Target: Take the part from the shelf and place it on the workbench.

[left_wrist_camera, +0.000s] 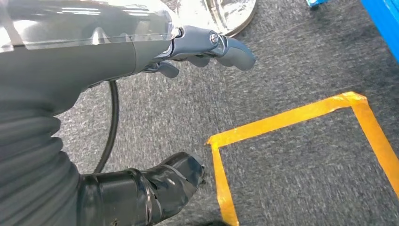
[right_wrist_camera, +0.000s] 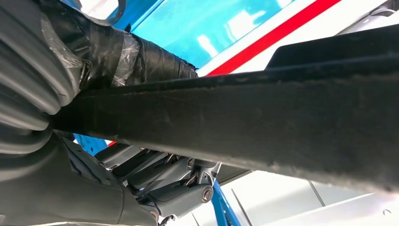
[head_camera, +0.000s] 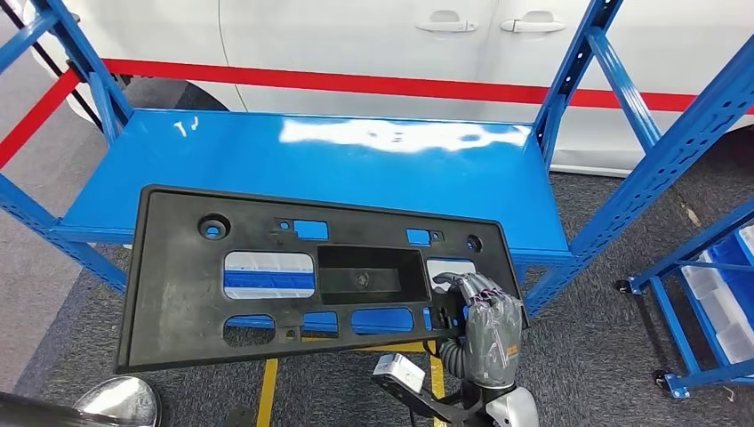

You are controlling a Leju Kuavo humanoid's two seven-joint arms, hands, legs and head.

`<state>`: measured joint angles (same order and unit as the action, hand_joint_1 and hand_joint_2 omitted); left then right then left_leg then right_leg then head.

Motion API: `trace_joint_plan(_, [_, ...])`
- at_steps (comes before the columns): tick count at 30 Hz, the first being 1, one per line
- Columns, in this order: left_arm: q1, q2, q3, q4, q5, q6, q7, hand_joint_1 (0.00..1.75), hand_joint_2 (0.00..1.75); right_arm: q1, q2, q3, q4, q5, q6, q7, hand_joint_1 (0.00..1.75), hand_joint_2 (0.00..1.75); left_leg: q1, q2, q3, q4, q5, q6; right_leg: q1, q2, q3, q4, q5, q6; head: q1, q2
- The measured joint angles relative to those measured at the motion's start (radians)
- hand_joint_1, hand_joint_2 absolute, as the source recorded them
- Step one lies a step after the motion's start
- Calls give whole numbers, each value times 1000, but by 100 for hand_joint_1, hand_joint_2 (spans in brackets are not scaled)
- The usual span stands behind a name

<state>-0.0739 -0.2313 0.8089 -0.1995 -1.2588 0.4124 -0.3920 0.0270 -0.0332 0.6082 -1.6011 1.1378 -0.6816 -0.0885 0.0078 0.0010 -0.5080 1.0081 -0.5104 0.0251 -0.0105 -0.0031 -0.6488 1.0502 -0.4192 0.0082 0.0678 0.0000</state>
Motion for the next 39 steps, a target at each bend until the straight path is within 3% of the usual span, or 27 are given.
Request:
trace_joint_plan(2, [-2, 0, 1, 0, -2, 1, 0, 0, 175, 1, 0, 0, 0, -1, 0, 0, 175, 175, 4, 4, -16, -4, 21, 14, -2, 2, -25, 64, -69, 9, 1, 0])
trace_joint_plan(4, [-1, 0, 3, 0, -2, 2, 0, 0, 175, 1, 0, -1, 1, -2, 0, -1, 175, 175, 2, 6, -40, 0, 37, 21, -3, 3, -59, 185, -158, 16, 1, 0])
trace_joint_plan(5, [-1, 0, 4, 0, -3, 2, 0, 0, 175, 2, 0, -1, 1, -2, 0, -2, 175, 175, 1, 7, -53, 3, 43, 21, -3, 3, -68, 236, -181, 18, 1, 0])
trace_joint_plan(6, [-1, 0, 5, 0, -4, 3, 0, 0, 175, 3, 0, -1, 2, -2, -1, -2, 175, 175, 1, 8, -65, 7, 48, 21, -3, 3, -63, 257, -182, 18, 1, 0])
trace_joint_plan(7, [-1, 0, 6, 0, -5, 3, 0, 0, 175, 3, 0, -1, 2, -3, -1, -2, 175, 175, 0, 8, -77, 12, 53, 20, -3, 3, -40, 245, -166, 17, 1, 0])
trace_joint_plan(10, [-1, 0, 6, 0, -7, 4, 0, 0, 175, 2, 0, -1, 2, -3, -1, -2, 175, 175, -1, 7, -99, 22, 65, 12, 2, 3, 97, 53, -114, 1, 1, 0])
trace_joint_plan(12, [-1, -1, 7, 0, -8, 5, 1, 0, 175, 2, 0, -1, 1, -3, -1, -2, 175, 175, -1, 7, -104, 21, 76, 2, 10, 4, 139, -22, -110, -9, 1, 0])
trace_joint_plan(14, [0, -1, 7, 0, -8, 7, 3, 0, 175, 2, 0, -1, 1, -3, -1, -3, 175, 175, -1, 7, -106, 16, 91, -11, 13, 4, 134, -31, -97, -19, 1, 0])
trace_joint_plan(16, [1, -1, 8, 0, -8, 8, 4, 0, 175, 2, 1, -2, 1, -3, -1, -4, 175, 175, -1, 4, -118, 32, 67, -22, 7, 0, 124, -42, -79, -34, 0, 0])
trace_joint_plan(17, [1, -1, 9, 0, -8, 8, 5, 0, 175, 2, 1, -2, 1, -4, -1, -4, 175, 175, -1, 3, -130, 65, 33, -26, 4, -1, 116, -47, -68, -42, 0, 0])
trace_joint_plan(19, [1, -1, 10, 0, -8, 9, 5, 0, 175, 3, 3, -2, 1, -6, -1, -5, 175, 175, 3, 2, -167, 187, -59, -33, 3, -4, 95, -47, -51, -49, -1, 0])
trace_joint_plan(20, [1, 0, 10, 0, -8, 9, 5, 0, 175, 3, 3, -2, 1, -6, -1, -5, 175, 175, 4, 3, -181, 248, -89, -37, 3, -5, 84, -46, -43, -50, -1, 0])
trace_joint_plan(21, [2, 0, 11, 0, -8, 9, 5, 0, 175, 4, 3, -2, 1, -6, -1, -6, 175, 175, 5, 3, -184, 286, -97, -39, 4, -6, 72, -44, -36, -49, -1, 0])
trace_joint_plan(22, [2, 0, 11, 0, -8, 9, 5, 0, 175, 5, 3, -2, 2, -7, -1, -6, 175, 175, 5, 3, -169, 288, -85, -41, 3, -6, 61, -40, -29, -47, -1, 0])
trace_joint_plan(23, [2, 0, 11, 0, -8, 9, 5, 0, 175, 6, 3, -2, 2, -7, -1, -6, 175, 175, 6, 3, -136, 251, -58, -41, 3, -6, 51, -36, -24, -45, -1, 0])
trace_joint_plan(25, [0, 0, 11, 0, -8, 9, 5, 0, 175, 6, 4, -3, 2, -7, -1, -6, 175, 175, 6, 2, -40, 111, -15, -39, 3, -5, 33, -26, -16, -38, -1, 0])
trace_joint_plan(27, [-2, 0, 11, 0, -8, 9, 4, 0, 175, 6, 4, -4, 1, -8, -1, -6, 175, 175, 3, -2, 19, 10, -11, -33, 6, -5, 20, -18, -6, -28, -1, 0])
trace_joint_plan(29, [-1, 0, 12, 0, -8, 9, 4, 0, 175, 6, 4, -4, 1, -8, -1, -7, 175, 175, 1, -4, 19, -10, -12, -22, 7, -5, 15, -17, 8, -16, 0, 0])
trace_joint_plan(31, [0, 0, 12, 0, -8, 10, 4, 0, 175, 7, 4, -6, 1, -8, -1, -7, 175, 175, 4, 0, 8, -12, 2, -6, 6, -2, 5, -3, -10, -5, 0, 0])
trace_joint_plan(32, [0, 0, 12, 0, -8, 10, 4, 0, 175, 7, 4, -7, 1, -8, -1, -7, 175, 175, 6, 3, 0, -13, 10, 3, 5, 0, -5, 26, -41, -1, 1, 0])
trace_joint_plan(34, [-2, 0, 12, 0, -8, 9, 4, 0, 175, 7, 3, -9, 1, -8, -1, -8, 175, 175, 4, 6, -18, -11, 25, 14, 4, 2, -40, 141, -136, 5, 1, 0])
trace_joint_plan(35, [-2, 0, 13, 0, -8, 9, 4, 0, 175, 8, 3, -9, 1, -8, -1, -8, 175, 175, 3, 7, -29, -9, 33, 17, 4, 2, -56, 207, -171, 6, 1, 0])
trace_joint_plan(36, [-1, 0, 13, 0, -8, 9, 4, 0, 175, 8, 3, -10, 2, -8, -1, -8, 175, 175, 1, 8, -40, -6, 39, 17, 4, 2, -63, 254, -186, 7, 1, 0])
trace_joint_plan(37, [-1, 0, 13, 0, -8, 9, 4, 0, 175, 9, 3, -10, 2, -9, -1, -8, 175, 175, 0, 8, -51, -3, 44, 17, 4, 2, -54, 267, -179, 6, 1, 0])
trace_joint_plan(38, [-1, 0, 13, 0, -8, 9, 4, 0, 175, 9, 3, -11, 2, -10, -1, -8, 175, 175, -1, 8, -60, 1, 49, 17, 5, 2, -26, 241, -156, 2, 1, 0])
trace_joint_plan(39, [-1, 0, 13, 0, -8, 9, 4, 0, 175, 9, 3, -11, 2, -11, -1, -8, 175, 175, -3, 8, -68, 6, 52, 16, 6, 2, 20, 180, -127, -4, 1, 0])
